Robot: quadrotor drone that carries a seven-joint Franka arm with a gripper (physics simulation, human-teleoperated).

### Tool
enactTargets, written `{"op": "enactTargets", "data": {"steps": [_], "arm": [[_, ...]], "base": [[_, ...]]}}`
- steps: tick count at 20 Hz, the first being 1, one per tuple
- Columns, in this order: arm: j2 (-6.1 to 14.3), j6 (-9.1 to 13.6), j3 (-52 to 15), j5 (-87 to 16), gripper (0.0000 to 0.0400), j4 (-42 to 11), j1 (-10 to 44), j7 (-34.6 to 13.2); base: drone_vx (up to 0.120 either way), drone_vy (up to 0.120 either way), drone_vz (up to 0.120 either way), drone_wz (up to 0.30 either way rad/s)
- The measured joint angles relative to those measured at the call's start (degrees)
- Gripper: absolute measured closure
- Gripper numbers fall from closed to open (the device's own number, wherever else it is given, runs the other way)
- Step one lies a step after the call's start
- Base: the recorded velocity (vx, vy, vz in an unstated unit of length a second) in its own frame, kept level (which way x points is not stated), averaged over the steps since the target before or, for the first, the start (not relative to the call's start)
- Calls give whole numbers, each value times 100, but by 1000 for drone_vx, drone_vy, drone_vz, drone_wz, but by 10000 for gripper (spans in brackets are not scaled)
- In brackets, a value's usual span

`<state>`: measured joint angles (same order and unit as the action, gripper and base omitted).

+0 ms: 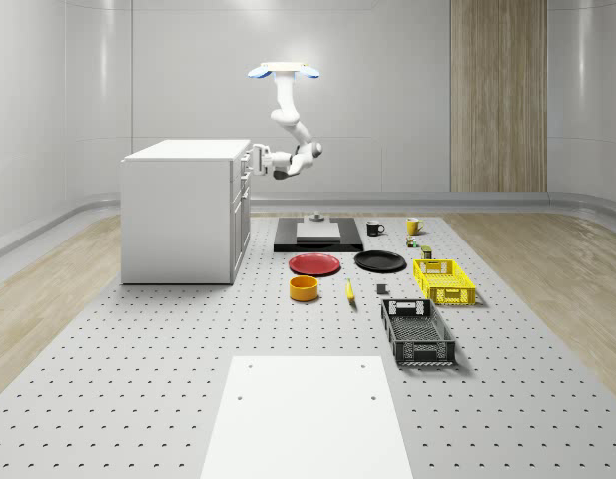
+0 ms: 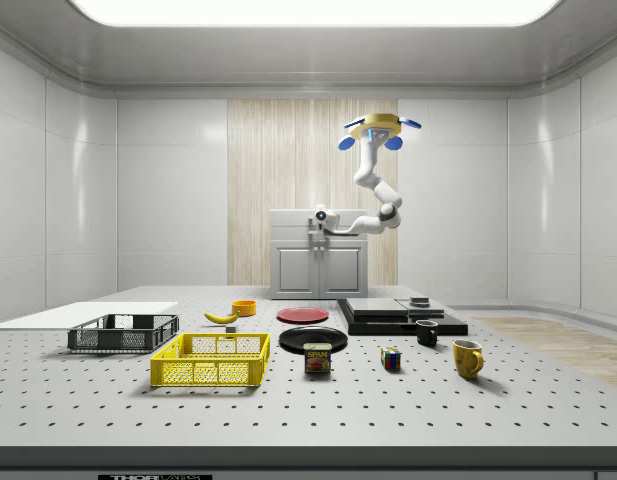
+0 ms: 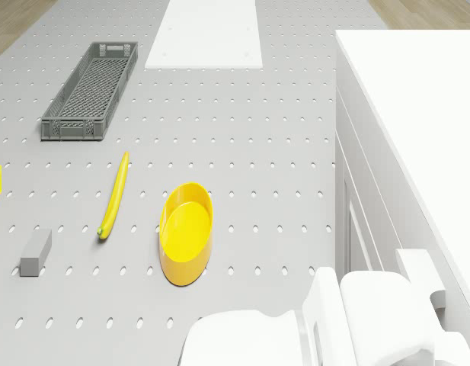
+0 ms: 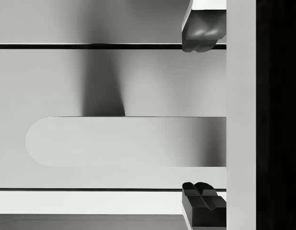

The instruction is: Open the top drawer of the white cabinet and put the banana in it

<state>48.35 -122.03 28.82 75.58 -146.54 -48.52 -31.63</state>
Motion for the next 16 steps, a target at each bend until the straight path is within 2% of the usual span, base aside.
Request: {"op": "enactTargets", "data": {"steps": [3, 6, 8, 9, 11, 13, 14, 16], "arm": [[-50, 20, -52, 72, 0, -2, 40, 44], [-88, 53, -98, 125, 143, -2, 92, 73], [-110, 79, -126, 154, 203, -1, 131, 87], [-120, 93, -140, 165, 221, -1, 151, 91], [-73, 83, -186, -10, 182, 42, 177, -277], [-99, 92, -186, 16, 204, 31, 186, -154], [-148, 114, -163, 107, 221, -4, 191, 155], [-152, 187, -166, 135, 248, -12, 263, 179]], "base": [[0, 0, 0, 0], [0, 0, 0, 0], [0, 0, 0, 0], [0, 0, 0, 0], [0, 0, 0, 0], [0, 0, 0, 0], [0, 0, 0, 0], [0, 0, 0, 0]]}}
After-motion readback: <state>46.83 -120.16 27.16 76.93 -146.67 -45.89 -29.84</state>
